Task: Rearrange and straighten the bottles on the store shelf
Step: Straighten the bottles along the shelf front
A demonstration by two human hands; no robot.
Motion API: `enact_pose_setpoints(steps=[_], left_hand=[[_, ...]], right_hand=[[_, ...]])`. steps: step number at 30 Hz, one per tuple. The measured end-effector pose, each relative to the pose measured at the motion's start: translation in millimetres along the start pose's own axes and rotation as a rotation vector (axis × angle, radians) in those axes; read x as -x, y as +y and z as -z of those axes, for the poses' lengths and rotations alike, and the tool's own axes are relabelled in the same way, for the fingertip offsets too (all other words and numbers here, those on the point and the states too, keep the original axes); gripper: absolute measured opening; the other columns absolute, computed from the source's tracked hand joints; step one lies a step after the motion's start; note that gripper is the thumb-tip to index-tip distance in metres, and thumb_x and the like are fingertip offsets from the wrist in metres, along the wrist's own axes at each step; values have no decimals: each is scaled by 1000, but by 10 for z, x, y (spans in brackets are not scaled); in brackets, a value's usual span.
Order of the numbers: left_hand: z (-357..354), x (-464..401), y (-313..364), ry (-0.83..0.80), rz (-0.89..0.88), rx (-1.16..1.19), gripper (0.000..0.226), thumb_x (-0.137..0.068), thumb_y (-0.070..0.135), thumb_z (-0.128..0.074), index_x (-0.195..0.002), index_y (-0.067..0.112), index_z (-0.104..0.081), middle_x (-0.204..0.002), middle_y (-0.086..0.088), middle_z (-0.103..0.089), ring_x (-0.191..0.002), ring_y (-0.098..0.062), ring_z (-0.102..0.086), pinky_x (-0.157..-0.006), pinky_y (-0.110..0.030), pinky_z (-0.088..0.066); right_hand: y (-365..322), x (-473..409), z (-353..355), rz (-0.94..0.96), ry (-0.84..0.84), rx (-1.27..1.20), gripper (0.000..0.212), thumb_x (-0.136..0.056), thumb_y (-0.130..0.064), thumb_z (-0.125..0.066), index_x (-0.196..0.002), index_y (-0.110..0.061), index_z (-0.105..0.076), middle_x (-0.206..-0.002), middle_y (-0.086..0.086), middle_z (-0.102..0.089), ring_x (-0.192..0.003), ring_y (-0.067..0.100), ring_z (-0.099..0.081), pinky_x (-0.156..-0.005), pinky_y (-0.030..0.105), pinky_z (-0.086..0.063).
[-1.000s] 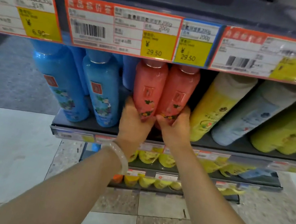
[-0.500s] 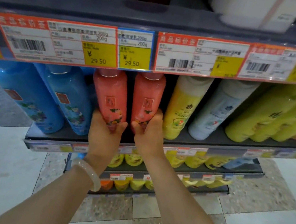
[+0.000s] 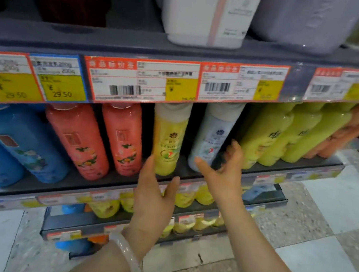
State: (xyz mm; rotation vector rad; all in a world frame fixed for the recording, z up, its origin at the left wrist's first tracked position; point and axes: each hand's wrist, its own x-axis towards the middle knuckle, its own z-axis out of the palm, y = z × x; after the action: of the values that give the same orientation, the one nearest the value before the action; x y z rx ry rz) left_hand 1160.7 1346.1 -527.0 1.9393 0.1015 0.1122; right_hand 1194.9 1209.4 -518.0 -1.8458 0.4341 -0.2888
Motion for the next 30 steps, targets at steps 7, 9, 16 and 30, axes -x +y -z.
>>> enact_pose_setpoints(steps=[7, 9, 16, 30], left_hand=[[-261, -390, 44, 210, 126, -61, 54, -81, 21, -67, -125, 5, -40, -114, -23, -62, -102, -41, -59, -84, -42, -47], [-334, -381, 44, 205, 125, -38, 54, -81, 20, -67, -125, 4, -40, -114, -21, -63, -103, -38, -60, -83, -39, -45], [-448, -369, 58, 199, 163, -24, 59, -80, 24, -68, -126, 3, -39, -118, -18, -61, -108, -34, -58, -87, -36, -42], [-1749, -131, 788, -72, -6, 2, 75, -73, 28, -75, -135, 14, -36, -139, -6, -43, -128, -21, -42, -108, -43, -37]], right_hand=[[32, -237, -88, 24, -146, 31, 66, -67, -12, -78, -121, -7, -41, -119, 14, -60, -109, 29, -58, -91, 47, -49], [56, -219, -95, 68, -185, 50, 63, -69, -15, -77, -120, -8, -41, -118, 14, -60, -109, 29, -58, -85, 40, -50], [124, -267, -87, 67, -243, 76, 65, -67, -21, -75, -119, -13, -37, -118, 15, -54, -110, 32, -55, -85, 50, -51], [397, -755, 1523, 123, 79, 69, 53, -79, -15, -69, -123, -18, -40, -116, 1, -51, -114, 18, -51, -95, 38, -46]])
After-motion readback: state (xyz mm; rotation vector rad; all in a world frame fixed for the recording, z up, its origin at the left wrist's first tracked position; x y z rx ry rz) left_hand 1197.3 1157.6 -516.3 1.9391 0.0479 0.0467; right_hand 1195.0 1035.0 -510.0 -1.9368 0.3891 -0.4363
